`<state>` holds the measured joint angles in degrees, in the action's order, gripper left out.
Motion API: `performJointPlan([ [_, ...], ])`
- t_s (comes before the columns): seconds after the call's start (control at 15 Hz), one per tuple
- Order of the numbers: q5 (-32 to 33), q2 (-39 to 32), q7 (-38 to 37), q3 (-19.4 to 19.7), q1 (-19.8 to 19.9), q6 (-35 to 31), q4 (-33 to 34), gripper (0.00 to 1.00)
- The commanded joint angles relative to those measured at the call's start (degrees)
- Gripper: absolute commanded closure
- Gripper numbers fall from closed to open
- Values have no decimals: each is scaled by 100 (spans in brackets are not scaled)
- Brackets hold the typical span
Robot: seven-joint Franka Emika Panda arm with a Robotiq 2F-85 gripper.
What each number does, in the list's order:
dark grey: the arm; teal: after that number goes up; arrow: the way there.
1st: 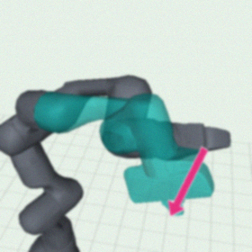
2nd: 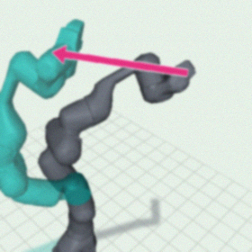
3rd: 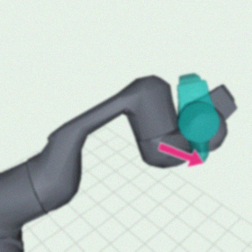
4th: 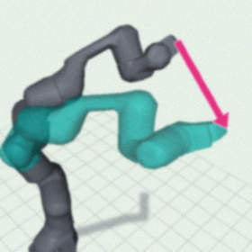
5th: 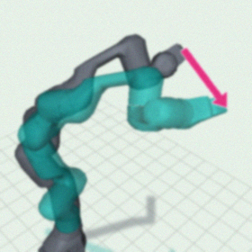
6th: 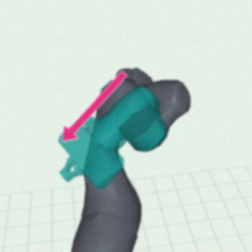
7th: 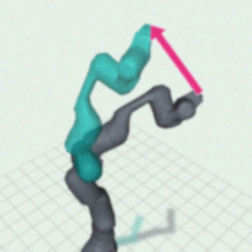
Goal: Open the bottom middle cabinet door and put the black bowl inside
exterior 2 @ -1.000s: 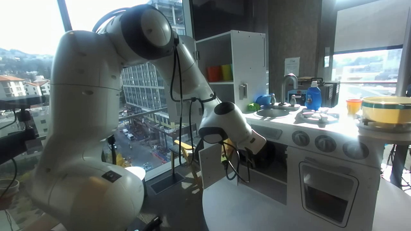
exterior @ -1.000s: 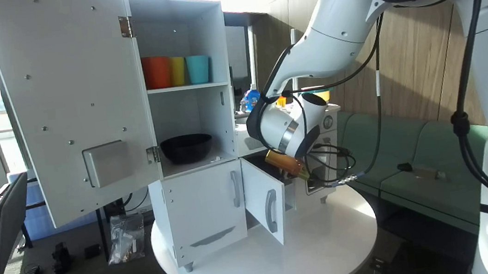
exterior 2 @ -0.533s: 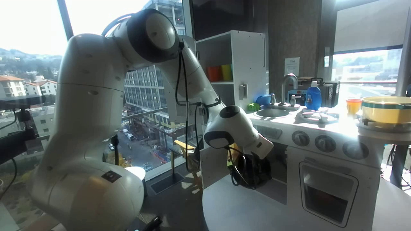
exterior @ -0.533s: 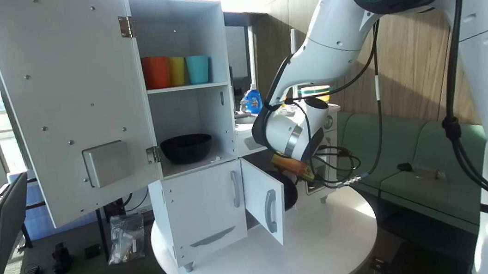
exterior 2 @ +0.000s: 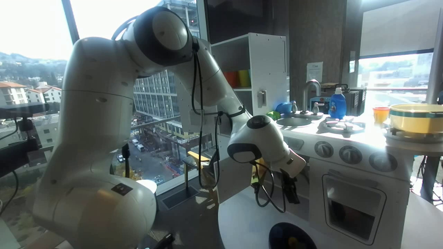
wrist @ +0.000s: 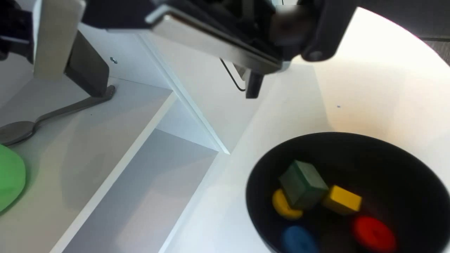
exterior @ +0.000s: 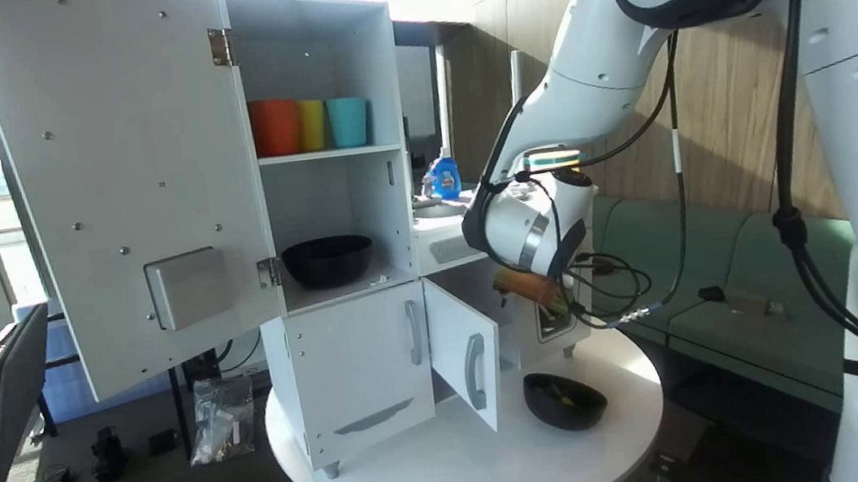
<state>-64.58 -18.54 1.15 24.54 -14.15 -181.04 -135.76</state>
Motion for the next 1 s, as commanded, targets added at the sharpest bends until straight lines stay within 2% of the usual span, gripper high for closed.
performJointPlan([
  [0.0, 424, -87, -465, 393, -308, 276, 2, 0],
  [0.53, 1665, -187, -1173, 1356, -859, 958, -35, 0],
  [0.93, 2907, -30, -1439, 2386, -1442, 1558, -247, 0],
])
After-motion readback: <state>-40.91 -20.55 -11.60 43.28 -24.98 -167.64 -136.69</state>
